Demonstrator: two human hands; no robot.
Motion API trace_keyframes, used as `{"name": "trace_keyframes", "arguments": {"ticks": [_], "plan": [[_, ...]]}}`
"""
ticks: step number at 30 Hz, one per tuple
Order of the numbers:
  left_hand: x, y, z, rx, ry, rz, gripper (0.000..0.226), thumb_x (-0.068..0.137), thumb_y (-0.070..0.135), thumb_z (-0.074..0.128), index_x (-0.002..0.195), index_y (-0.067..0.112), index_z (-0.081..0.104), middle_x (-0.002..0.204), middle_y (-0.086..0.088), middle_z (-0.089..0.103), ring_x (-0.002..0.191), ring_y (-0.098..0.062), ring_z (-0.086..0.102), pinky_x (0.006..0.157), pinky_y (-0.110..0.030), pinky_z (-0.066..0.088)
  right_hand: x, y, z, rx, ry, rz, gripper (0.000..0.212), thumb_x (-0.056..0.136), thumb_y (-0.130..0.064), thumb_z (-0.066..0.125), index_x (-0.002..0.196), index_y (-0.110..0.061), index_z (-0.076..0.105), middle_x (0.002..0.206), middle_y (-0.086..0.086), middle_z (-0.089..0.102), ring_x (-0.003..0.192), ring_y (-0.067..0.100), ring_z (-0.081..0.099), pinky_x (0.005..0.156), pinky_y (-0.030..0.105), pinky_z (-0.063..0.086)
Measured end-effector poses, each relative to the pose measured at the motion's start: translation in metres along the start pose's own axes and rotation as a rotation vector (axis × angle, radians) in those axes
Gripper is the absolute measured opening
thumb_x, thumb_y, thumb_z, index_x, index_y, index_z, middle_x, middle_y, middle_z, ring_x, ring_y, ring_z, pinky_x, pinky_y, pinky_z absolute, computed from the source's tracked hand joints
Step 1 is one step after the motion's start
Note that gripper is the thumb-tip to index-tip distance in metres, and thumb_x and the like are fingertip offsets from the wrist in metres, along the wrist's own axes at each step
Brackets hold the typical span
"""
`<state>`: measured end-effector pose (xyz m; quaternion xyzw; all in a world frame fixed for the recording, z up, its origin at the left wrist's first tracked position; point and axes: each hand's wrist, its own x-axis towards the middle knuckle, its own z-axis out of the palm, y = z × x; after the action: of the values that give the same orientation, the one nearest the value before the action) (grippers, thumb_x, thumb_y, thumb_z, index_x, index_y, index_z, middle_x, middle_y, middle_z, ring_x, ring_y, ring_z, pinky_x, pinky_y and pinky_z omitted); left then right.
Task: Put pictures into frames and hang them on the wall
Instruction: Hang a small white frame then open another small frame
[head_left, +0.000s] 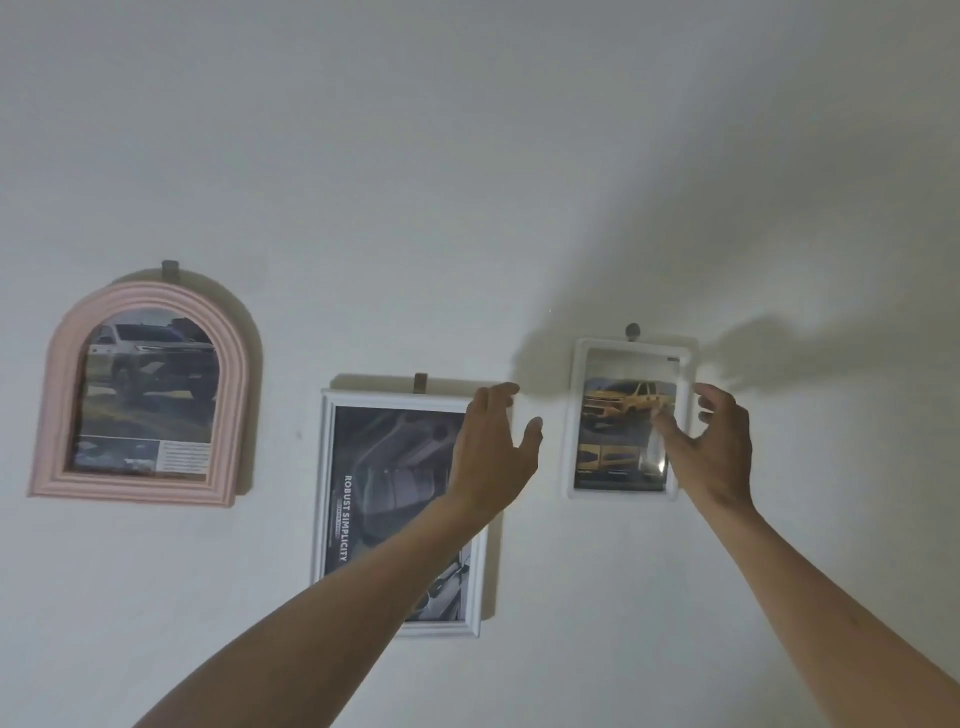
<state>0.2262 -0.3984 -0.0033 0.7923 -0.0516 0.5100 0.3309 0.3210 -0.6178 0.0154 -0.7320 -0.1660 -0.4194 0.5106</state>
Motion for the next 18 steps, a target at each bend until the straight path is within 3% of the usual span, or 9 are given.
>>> {"name": "trace_keyframes", "arguments": {"ticks": [3, 7, 9, 13, 18], "plan": [[0.005, 0.016, 0.027, -0.091, -0.038, -0.173, 0.047, 0.091, 0.034, 0.063, 0.132, 0.017, 0.046, 0.118, 0.001, 0.054, 0.102, -0.014, 0.054, 0.087, -0.025, 0.046, 0.014, 0.022, -0.011, 0.01, -0.106, 0.091, 0.062, 0.088, -0.036, 0.072, 0.14, -0.02, 0.044, 0.135, 0.01, 0.052, 0.116, 0.028, 0.057, 0.088, 0.032, 0.045], [0.014, 0.021, 0.056, -0.151, -0.11, -0.369, 0.053, 0.09, 0.037, 0.064, 0.134, 0.014, 0.045, 0.121, -0.002, 0.057, 0.109, -0.017, 0.056, 0.09, -0.026, 0.046, 0.019, 0.042, -0.015, 0.039, -0.224, 0.159, 0.067, 0.089, -0.037, 0.071, 0.146, -0.023, 0.039, 0.131, 0.008, 0.058, 0.109, 0.026, 0.061, 0.088, 0.033, 0.047], [0.017, 0.022, 0.066, -0.123, -0.117, -0.409, 0.053, 0.091, 0.036, 0.063, 0.134, 0.012, 0.046, 0.116, -0.003, 0.062, 0.108, -0.018, 0.059, 0.093, -0.029, 0.049, 0.02, 0.048, -0.013, 0.059, -0.278, 0.167, 0.067, 0.09, -0.037, 0.069, 0.147, -0.023, 0.038, 0.124, 0.005, 0.061, 0.101, 0.022, 0.061, 0.086, 0.031, 0.046], [0.019, 0.027, 0.084, -0.097, -0.084, -0.436, 0.035, 0.093, 0.027, 0.062, 0.122, 0.012, 0.051, 0.1, 0.0, 0.066, 0.094, -0.016, 0.063, 0.08, -0.028, 0.051, 0.024, 0.061, -0.007, 0.084, -0.343, 0.14, 0.059, 0.093, -0.03, 0.067, 0.145, -0.02, 0.042, 0.121, 0.007, 0.064, 0.096, 0.018, 0.061, 0.079, 0.024, 0.043], [0.021, 0.032, 0.093, -0.069, -0.055, -0.428, 0.019, 0.092, 0.013, 0.058, 0.11, 0.013, 0.064, 0.096, 0.001, 0.071, 0.089, -0.02, 0.068, 0.082, -0.041, 0.058, 0.031, 0.068, -0.003, 0.134, -0.338, 0.142, 0.037, 0.096, -0.019, 0.063, 0.132, -0.018, 0.055, 0.115, 0.007, 0.068, 0.096, 0.021, 0.063, 0.065, 0.011, 0.04]]}}
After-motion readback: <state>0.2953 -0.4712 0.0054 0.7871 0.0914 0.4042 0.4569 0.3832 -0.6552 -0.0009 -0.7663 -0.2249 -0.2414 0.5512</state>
